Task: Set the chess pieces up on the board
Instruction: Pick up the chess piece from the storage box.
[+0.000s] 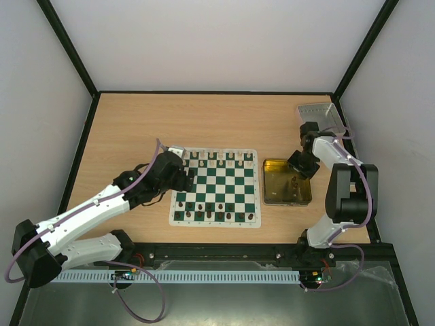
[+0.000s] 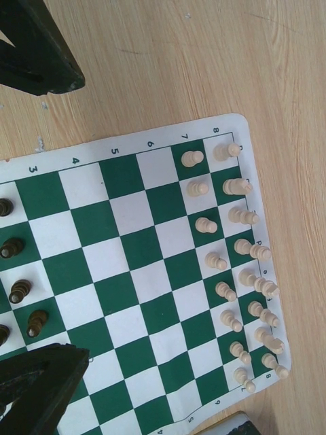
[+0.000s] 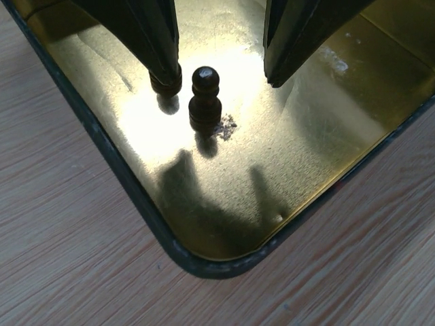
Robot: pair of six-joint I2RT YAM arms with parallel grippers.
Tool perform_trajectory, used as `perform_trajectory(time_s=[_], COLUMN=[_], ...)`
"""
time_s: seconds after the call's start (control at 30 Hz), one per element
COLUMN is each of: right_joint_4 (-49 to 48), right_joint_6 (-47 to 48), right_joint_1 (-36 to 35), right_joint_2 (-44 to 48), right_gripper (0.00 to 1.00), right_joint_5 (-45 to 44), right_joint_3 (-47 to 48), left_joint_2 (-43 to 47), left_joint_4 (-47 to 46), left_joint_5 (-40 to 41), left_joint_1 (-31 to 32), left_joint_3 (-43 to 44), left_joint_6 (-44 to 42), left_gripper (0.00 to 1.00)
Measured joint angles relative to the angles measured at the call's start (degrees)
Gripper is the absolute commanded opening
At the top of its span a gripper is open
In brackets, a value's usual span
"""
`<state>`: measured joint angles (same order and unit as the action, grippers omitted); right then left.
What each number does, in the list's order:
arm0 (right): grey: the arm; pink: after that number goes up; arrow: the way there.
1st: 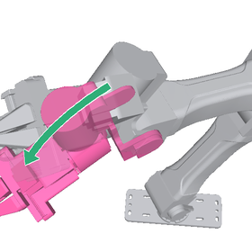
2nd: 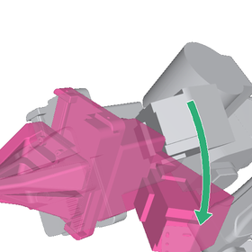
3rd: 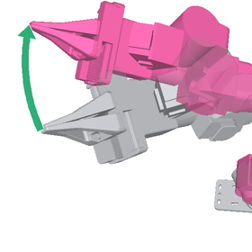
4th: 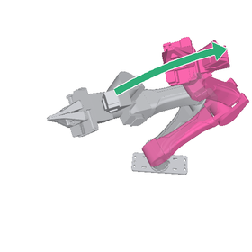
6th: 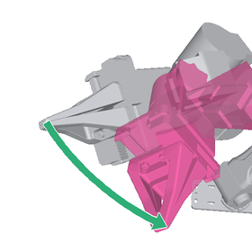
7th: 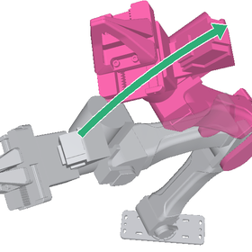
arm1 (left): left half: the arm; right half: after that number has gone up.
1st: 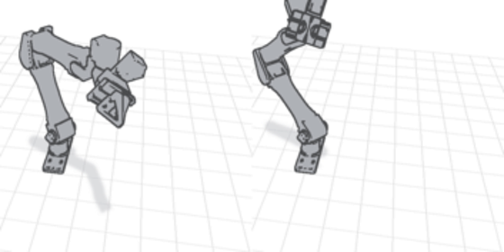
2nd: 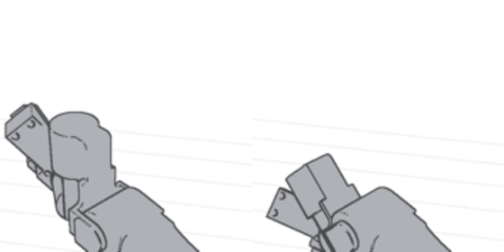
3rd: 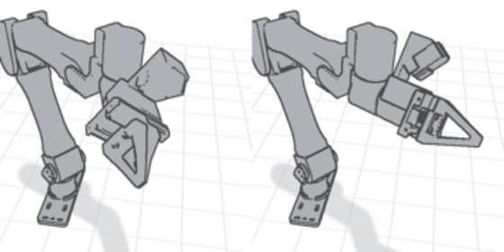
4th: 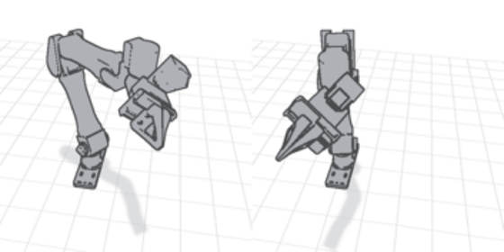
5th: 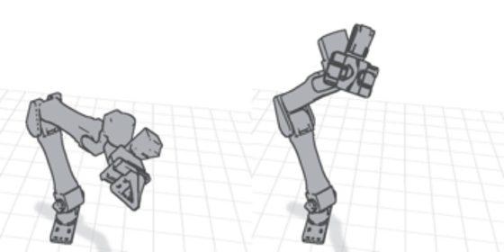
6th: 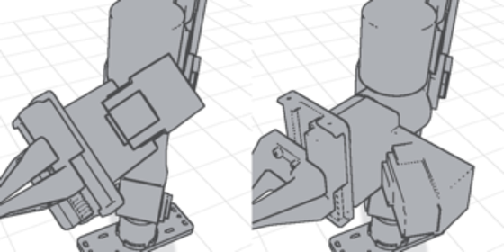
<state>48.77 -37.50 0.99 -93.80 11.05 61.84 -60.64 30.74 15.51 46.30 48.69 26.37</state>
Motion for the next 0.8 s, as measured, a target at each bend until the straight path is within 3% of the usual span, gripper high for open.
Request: perform_trajectory(time_s=[0.27,0.8], right_joint_4=[-1.66,-3.34], right_joint_6=[0.00,0.02], right_joint_1=[0.50,0.81], right_joint_2=[-1.44,-2.75], right_gripper=[0.30,0.03], right_joint_5=[0.57,0.37], right_joint_3=[-1.01,-2.34], left_joint_2=[-0.46,-1.11], left_joint_4=[0.00,0.02], left_joint_5=[0.00,0.00], left_joint_1=[0.00,-0.31], left_joint_3=[0.00,0.00], left_joint_6=[0.02,0.02], left_gripper=[0.99,0.99])
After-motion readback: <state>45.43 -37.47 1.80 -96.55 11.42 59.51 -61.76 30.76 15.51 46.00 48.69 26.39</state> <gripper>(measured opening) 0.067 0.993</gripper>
